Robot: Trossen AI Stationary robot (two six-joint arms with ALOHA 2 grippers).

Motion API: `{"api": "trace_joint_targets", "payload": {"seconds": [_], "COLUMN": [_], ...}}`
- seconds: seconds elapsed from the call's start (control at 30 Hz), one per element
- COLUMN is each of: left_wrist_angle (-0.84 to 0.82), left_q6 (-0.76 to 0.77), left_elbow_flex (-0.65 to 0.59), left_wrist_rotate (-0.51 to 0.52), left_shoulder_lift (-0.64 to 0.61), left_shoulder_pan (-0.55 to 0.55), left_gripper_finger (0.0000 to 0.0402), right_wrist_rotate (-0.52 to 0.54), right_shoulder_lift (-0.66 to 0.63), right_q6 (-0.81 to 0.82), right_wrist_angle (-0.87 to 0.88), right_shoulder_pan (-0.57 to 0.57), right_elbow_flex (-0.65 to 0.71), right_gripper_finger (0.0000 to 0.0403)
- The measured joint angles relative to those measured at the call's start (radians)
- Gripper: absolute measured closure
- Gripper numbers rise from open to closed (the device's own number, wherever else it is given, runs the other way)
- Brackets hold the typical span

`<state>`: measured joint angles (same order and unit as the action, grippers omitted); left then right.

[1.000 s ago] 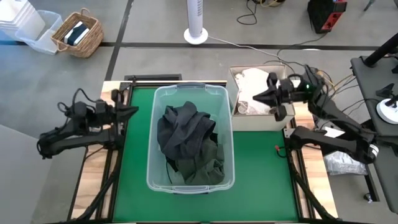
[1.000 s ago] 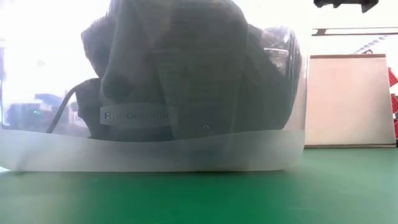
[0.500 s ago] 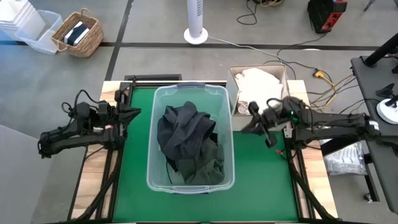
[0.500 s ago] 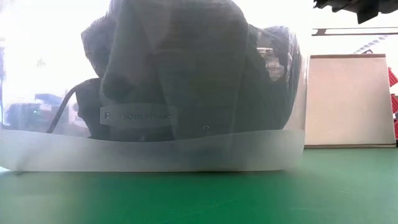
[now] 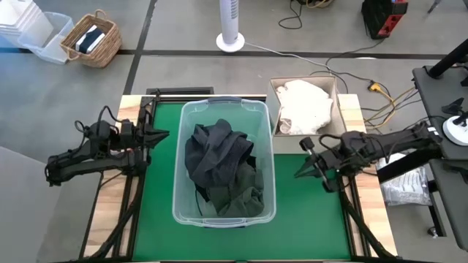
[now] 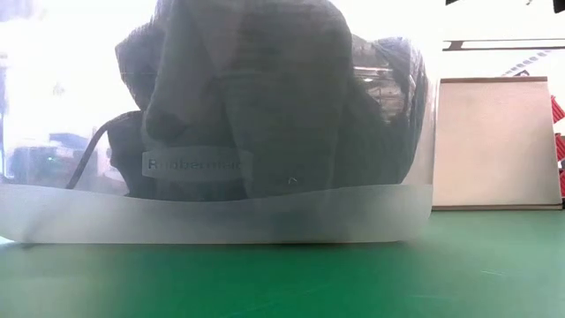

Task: Sort clothes
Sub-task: Return to Home Position

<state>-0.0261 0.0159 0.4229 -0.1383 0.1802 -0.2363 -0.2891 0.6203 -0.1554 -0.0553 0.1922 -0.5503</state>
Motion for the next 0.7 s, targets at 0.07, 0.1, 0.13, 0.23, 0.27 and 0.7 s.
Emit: {"api": "trace_joint_targets", "payload": {"seconds": [0.07, 0.1, 0.13, 0.23, 0.27, 0.7], "left_wrist_angle": [0.002, 0.004, 0.004, 0.004, 0.005, -0.002], "left_q6": [0.0, -0.001, -0.005, -0.009, -0.009, 0.001], "left_elbow_flex": [0.0, -0.001, -0.001, -0.003, -0.005, -0.086], "left_wrist_rotate": [0.0, 0.0, 0.0, 0.0, 0.0, -0.179], "left_shoulder_lift": [-0.001, -0.001, -0.002, -0.001, -0.001, -0.131], "left_shoulder_pan": [0.0, 0.0, 0.0, 0.0, 0.0, 0.0], "left_gripper_finger": [0.0401, 0.0401, 0.0401, 0.0401, 0.0401, 0.0401], "right_wrist_rotate": [0.003, 0.003, 0.002, -0.002, -0.006, -0.183], "right_shoulder_lift": [-0.023, -0.029, -0.032, -0.029, -0.028, -0.156], "right_q6": [-0.034, -0.054, -0.074, -0.106, -0.108, -0.043], "right_wrist_angle": [0.005, -0.004, -0.018, -0.039, -0.034, -0.04], "right_shoulder_pan": [-0.006, -0.014, -0.026, -0.078, -0.098, -0.195], "right_elbow_flex": [0.001, 0.001, 0.001, 0.001, 0.001, 0.077], "right_gripper_finger": [0.039, 0.039, 0.039, 0.0391, 0.0391, 0.0391]}}
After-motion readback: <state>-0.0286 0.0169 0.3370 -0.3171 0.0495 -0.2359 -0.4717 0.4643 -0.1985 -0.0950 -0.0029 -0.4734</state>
